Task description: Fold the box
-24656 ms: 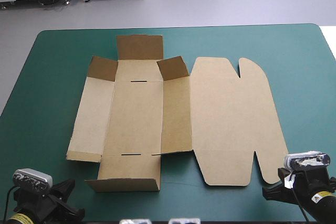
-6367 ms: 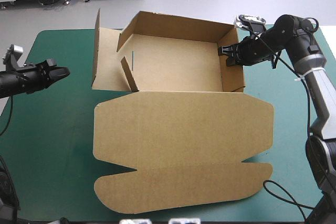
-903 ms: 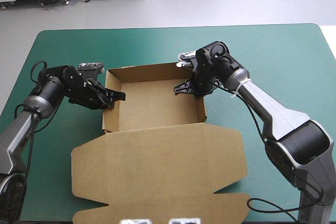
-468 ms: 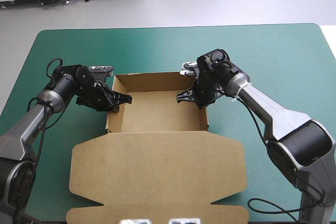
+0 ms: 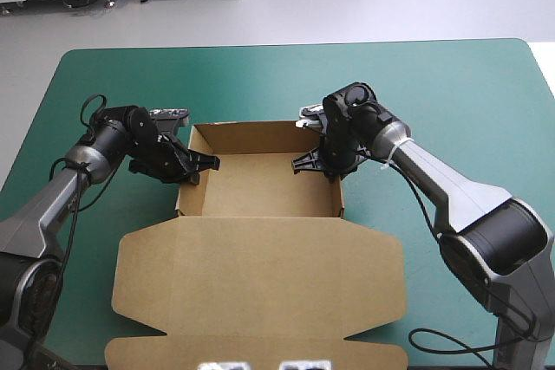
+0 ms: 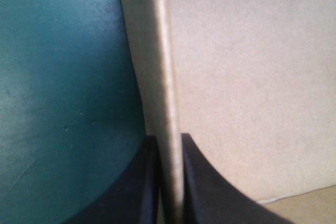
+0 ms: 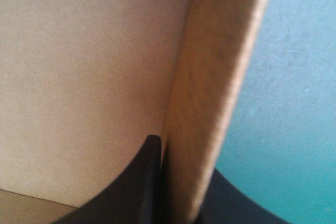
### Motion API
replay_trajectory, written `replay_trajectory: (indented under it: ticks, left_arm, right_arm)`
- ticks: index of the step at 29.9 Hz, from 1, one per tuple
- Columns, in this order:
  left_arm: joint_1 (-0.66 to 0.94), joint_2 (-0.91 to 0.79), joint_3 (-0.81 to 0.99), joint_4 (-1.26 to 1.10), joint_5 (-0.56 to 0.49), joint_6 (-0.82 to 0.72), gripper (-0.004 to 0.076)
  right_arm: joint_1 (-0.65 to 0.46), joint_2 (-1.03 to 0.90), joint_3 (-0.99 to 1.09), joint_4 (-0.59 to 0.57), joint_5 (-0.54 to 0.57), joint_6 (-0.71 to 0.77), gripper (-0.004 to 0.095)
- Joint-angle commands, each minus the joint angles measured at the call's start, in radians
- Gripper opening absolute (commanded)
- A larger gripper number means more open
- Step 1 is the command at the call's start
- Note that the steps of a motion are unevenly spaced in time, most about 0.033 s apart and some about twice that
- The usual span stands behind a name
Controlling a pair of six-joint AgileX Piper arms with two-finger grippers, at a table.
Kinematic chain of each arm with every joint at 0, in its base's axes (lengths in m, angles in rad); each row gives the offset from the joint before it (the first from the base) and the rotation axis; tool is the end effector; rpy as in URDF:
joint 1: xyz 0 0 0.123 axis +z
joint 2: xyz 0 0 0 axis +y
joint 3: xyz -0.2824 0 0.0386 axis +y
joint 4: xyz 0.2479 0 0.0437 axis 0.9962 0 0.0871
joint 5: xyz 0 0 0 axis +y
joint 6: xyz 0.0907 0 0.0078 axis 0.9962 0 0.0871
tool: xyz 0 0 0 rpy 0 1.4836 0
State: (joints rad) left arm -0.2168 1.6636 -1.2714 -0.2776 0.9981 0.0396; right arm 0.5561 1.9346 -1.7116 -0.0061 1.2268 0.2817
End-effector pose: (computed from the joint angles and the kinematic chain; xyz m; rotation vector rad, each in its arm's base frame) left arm 0.3229 -0.0926 0.2612 0.1963 2.8656 -0.3986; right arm 0.3457 0.2142 0.2719 -0.4051 2.9187 0.1172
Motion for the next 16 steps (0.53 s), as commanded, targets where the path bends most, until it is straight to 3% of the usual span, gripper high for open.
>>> replay_trajectory:
  ticks: [1,9,16]
  left_arm:
    - [-0.034,-0.011,-0.005,-0.164,0.023,0.036,0.01]
    - [-0.034,-0.011,-0.005,-0.152,0.034,0.036,0.0304]
    - [-0.034,-0.013,-0.092,-0.152,0.064,0.036,0.033]
  right_arm:
    - [0.02,-0.048,-0.026,-0.01,-0.032,-0.048,0.0224]
    - [0.02,-0.048,-0.028,-0.087,0.022,-0.046,0.0469]
    - [0.02,-0.048,-0.028,-0.087,0.022,-0.041,0.0521]
